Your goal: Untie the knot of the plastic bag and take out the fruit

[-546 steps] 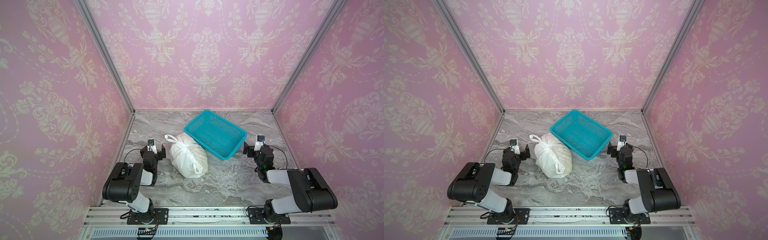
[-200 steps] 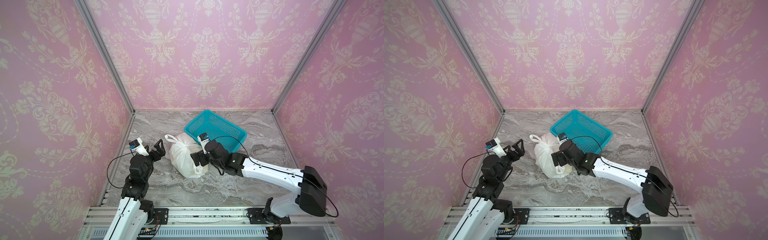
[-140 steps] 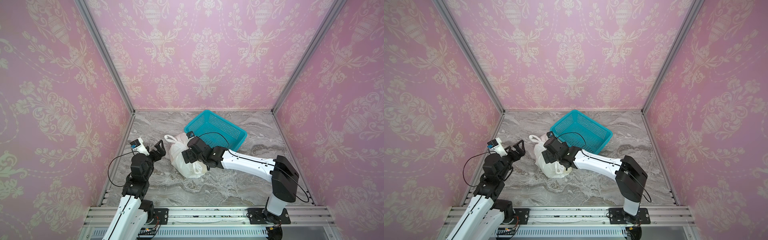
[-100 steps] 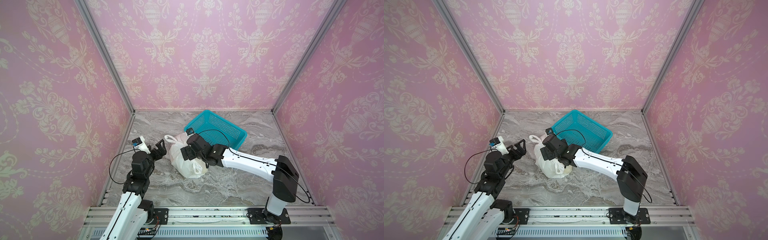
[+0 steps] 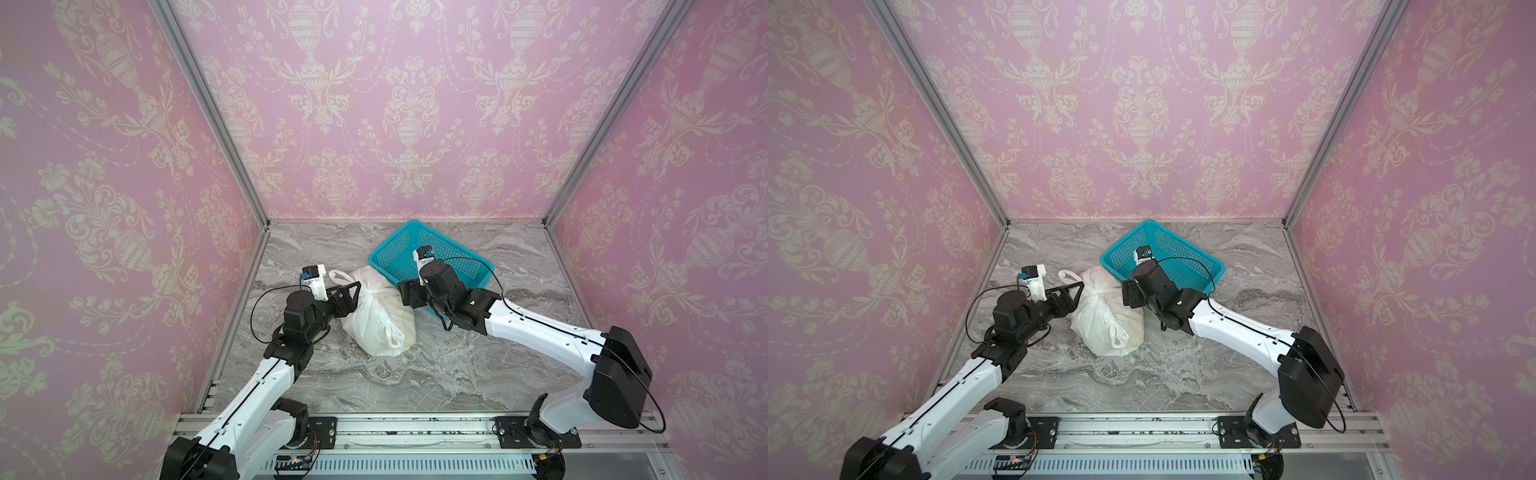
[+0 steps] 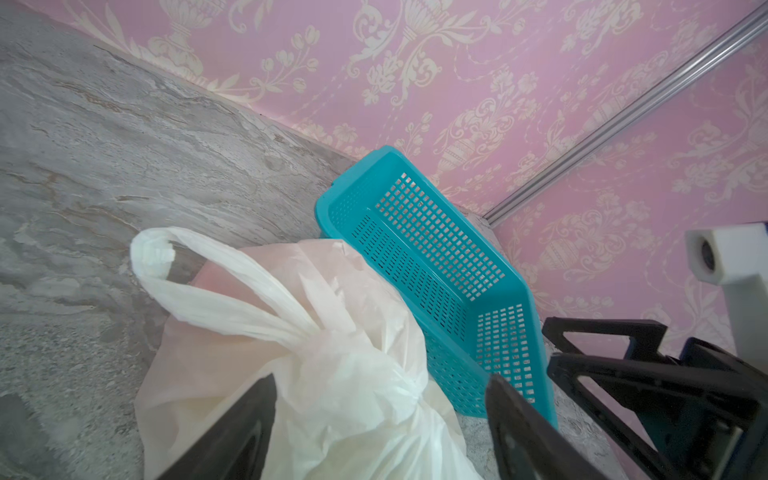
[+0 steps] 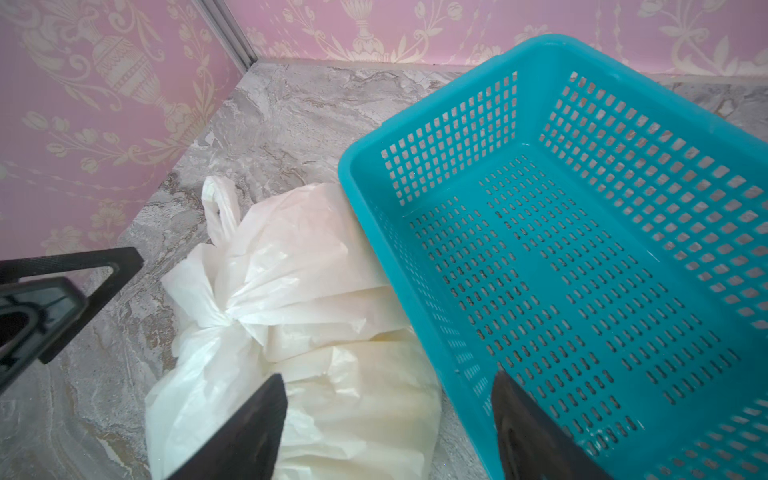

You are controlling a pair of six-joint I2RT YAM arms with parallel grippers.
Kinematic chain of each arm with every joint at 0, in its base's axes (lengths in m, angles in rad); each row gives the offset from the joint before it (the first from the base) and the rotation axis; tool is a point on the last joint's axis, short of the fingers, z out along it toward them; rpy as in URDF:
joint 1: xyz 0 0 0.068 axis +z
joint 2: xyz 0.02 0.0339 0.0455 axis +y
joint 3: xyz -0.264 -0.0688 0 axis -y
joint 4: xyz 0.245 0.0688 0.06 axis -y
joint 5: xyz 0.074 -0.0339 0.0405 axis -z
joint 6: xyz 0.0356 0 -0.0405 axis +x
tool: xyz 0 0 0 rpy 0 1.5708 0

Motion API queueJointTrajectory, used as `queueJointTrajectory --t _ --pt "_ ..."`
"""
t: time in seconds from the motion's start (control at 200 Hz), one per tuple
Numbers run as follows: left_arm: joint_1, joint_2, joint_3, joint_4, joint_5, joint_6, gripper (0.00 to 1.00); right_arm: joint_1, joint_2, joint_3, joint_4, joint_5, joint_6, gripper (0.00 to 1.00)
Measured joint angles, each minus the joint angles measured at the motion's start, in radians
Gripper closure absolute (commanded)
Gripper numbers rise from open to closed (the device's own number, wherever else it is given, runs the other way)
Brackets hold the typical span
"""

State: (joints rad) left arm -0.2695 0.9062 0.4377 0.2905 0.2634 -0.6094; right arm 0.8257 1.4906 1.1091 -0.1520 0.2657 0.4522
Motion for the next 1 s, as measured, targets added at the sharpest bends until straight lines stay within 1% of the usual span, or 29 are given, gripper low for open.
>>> queueJointTrajectory --t 0.045,0.175,0.28,0.375,0.52,0.59,0.62,0.655,0.705,0.746,0.876,0.941,1.001 --pt "-0.03 -0.011 0.0 -0.008 -0.029 0.013 0.19 0.0 -0.02 -0.033 0.005 0.001 0.0 0.21" --pt "-0.161 -0.058 0.001 -0.054 -0.192 0.076 0.18 0.002 -0.096 -0.126 0.024 0.013 0.0 0.2" --pt "-0.237 -0.054 0.013 -0.075 -0.28 0.119 0.16 0.001 -0.154 -0.184 0.057 0.021 0.0 0.2" --pt "-0.288 -0.014 0.036 -0.092 -0.342 0.15 0.14 0.001 -0.181 -0.209 0.088 0.022 0.0 0.2" --pt "-0.378 0.093 0.096 -0.123 -0.448 0.199 0.12 0.001 -0.187 -0.218 0.12 0.018 0.0 0.2" --pt "-0.412 0.145 0.122 -0.139 -0.489 0.219 0.13 0.001 -0.187 -0.222 0.127 0.016 0.0 0.19" --pt "-0.422 0.164 0.132 -0.146 -0.504 0.225 0.17 0.001 -0.187 -0.225 0.132 0.015 0.0 0.19" --pt "-0.432 0.187 0.144 -0.157 -0.519 0.232 0.24 0.001 -0.187 -0.228 0.135 0.014 0.0 0.18" --pt "-0.442 0.214 0.16 -0.167 -0.538 0.25 0.41 0.001 -0.187 -0.233 0.141 0.013 0.0 0.18" --pt "-0.444 0.231 0.172 -0.178 -0.546 0.256 0.54 0.001 -0.187 -0.235 0.141 0.011 0.0 0.18" --pt "-0.447 0.26 0.196 -0.204 -0.568 0.276 0.87 0.001 -0.186 -0.237 0.146 0.008 0.0 0.18" --pt "-0.447 0.263 0.202 -0.213 -0.573 0.283 1.0 0.001 -0.186 -0.237 0.15 0.0 0.0 0.18" --pt "-0.447 0.263 0.205 -0.218 -0.578 0.285 1.0 0.001 -0.182 -0.237 0.157 -0.009 0.0 0.18"
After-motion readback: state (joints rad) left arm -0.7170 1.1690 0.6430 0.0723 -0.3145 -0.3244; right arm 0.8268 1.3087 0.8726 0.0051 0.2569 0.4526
